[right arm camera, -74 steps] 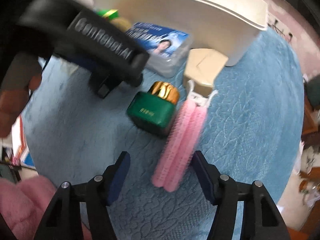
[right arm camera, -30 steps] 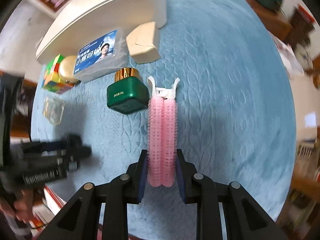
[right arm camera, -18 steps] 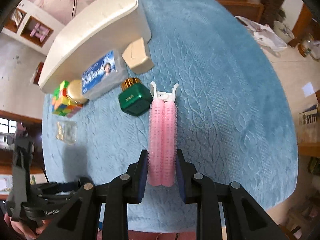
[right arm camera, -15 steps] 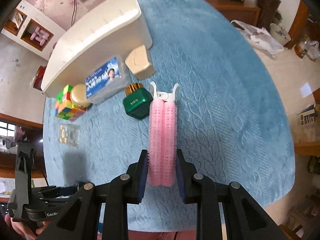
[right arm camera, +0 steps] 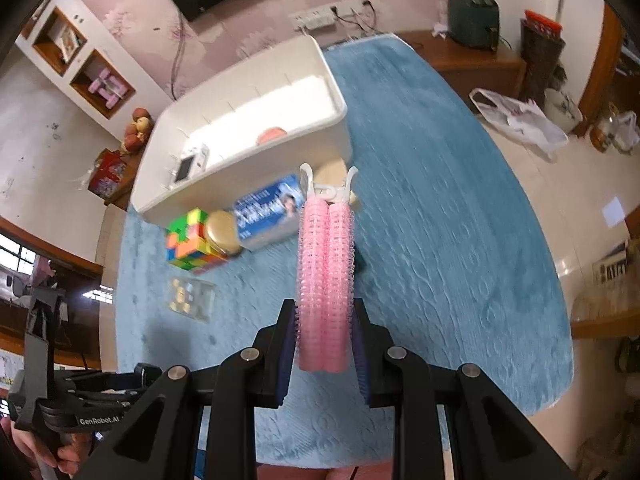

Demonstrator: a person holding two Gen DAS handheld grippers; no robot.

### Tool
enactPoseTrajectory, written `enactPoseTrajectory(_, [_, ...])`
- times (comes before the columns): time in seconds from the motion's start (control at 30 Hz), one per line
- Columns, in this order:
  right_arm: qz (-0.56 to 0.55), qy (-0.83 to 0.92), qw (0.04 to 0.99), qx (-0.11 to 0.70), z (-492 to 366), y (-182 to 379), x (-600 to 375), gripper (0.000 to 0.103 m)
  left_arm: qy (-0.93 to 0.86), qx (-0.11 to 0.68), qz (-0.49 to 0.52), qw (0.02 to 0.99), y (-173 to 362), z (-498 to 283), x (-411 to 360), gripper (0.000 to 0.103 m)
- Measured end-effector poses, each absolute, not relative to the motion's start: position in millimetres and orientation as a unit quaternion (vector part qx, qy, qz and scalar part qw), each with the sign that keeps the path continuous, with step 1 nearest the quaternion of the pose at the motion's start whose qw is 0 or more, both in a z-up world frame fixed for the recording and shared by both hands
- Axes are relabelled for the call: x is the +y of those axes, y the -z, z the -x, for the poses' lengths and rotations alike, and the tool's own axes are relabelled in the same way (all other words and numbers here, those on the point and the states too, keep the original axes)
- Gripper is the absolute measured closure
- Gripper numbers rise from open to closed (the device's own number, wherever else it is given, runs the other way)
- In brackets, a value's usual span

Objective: Organize rigid objects
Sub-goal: 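Lift and carry the hair roller and charger over the tray with both tools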

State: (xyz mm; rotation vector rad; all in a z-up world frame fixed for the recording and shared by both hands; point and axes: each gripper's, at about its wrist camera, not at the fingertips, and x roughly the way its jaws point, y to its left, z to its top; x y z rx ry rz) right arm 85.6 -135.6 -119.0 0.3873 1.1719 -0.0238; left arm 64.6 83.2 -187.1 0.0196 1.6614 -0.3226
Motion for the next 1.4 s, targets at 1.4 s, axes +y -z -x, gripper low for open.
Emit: enactPoseTrajectory(1.4, [-0.131,-0.083,0.879,0.451,-272,91,-146,0.077,0.086,0.521,-0.005,0.849,61,-276,65,0.044])
